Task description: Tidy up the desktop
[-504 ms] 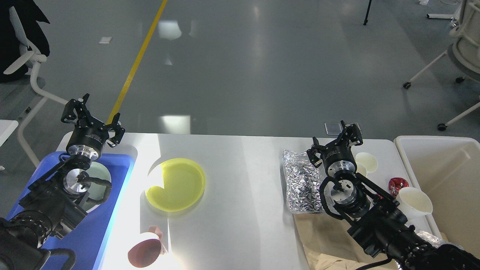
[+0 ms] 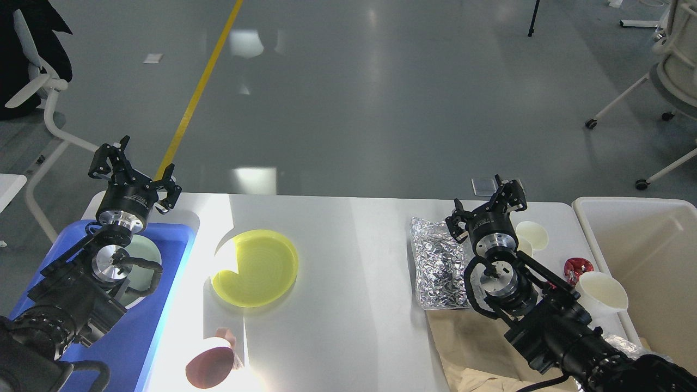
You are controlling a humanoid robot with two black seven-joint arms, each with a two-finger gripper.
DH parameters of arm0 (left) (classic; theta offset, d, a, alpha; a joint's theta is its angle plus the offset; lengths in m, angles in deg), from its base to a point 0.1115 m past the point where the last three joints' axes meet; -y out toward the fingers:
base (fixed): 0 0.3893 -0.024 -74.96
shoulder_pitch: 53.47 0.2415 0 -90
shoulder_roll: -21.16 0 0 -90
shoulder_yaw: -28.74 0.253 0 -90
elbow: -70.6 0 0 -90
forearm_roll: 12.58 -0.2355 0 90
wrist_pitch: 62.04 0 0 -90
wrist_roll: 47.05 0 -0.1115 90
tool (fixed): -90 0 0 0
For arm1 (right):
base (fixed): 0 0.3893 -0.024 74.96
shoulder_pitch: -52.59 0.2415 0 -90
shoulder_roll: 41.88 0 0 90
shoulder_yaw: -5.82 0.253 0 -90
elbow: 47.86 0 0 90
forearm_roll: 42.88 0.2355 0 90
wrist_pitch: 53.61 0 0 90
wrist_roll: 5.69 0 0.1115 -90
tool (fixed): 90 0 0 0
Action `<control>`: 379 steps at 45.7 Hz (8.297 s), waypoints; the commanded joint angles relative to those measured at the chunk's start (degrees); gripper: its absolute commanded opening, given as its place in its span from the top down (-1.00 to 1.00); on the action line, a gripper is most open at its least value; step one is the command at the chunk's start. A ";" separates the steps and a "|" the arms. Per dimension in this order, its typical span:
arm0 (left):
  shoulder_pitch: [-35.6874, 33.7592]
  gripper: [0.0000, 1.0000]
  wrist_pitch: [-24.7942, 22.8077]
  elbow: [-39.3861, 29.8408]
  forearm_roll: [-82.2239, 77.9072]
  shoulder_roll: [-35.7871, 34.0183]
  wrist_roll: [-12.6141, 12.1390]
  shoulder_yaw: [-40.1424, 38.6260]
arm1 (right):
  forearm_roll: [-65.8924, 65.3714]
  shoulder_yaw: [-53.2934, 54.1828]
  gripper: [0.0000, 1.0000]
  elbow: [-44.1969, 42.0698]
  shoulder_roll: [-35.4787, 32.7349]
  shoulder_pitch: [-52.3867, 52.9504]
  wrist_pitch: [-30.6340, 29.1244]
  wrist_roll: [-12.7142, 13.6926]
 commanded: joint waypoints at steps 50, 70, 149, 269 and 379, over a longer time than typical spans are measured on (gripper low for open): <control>-38.40 -0.97 0.53 0.00 -1.14 0.52 -1.28 64.32 | 0.01 0.00 -1.00 0.09 0.04 -0.09 0.00 -0.01; -52.28 -0.97 -4.83 -10.86 -3.08 6.68 -1.20 99.84 | 0.01 0.00 -1.00 0.09 0.04 -0.09 0.00 0.08; -61.35 -0.97 -8.61 -42.71 -2.99 8.70 -1.19 119.79 | 0.01 0.00 -1.00 0.09 0.04 -0.09 0.00 -0.01; -45.53 -0.76 23.11 -72.51 -9.14 6.59 -12.09 137.64 | 0.01 0.00 -1.00 0.09 0.04 0.00 0.00 -0.01; -67.77 1.00 -0.89 -72.95 -14.32 -8.26 -13.32 140.09 | 0.01 0.00 -1.00 0.09 0.04 0.00 0.00 0.08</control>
